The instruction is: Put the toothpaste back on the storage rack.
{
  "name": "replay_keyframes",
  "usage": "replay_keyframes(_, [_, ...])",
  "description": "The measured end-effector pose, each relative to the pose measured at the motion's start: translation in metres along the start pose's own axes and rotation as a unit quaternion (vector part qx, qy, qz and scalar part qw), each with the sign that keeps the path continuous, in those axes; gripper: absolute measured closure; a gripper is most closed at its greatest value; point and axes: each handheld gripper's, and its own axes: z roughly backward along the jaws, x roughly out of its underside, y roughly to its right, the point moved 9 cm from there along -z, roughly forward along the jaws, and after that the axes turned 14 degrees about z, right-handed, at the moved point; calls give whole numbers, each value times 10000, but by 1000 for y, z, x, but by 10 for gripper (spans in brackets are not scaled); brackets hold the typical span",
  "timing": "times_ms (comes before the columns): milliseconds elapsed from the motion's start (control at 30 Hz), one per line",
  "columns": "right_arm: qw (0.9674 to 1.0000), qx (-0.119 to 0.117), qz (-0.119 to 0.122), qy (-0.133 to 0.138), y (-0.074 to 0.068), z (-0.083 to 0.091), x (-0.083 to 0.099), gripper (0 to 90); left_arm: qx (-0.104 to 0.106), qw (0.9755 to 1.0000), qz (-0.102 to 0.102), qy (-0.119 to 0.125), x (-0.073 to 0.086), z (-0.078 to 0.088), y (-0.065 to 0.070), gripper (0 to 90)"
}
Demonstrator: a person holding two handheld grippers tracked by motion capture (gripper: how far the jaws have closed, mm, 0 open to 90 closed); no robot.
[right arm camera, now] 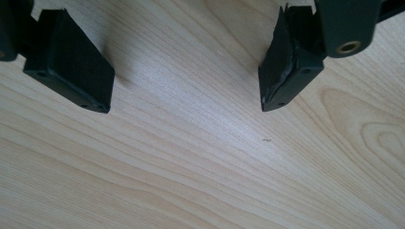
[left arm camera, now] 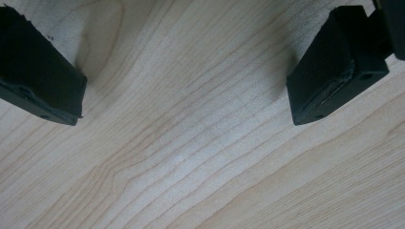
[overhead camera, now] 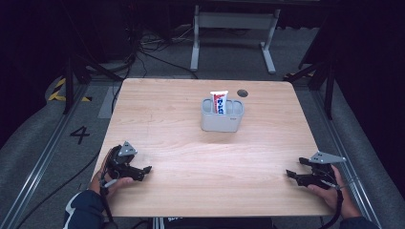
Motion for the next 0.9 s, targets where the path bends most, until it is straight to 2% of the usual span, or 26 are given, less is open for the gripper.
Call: replay_keyframes(900, [10000, 65, -66, -28, 2, 0, 0, 175, 0, 10000, 23, 8, 0, 0, 0, 2])
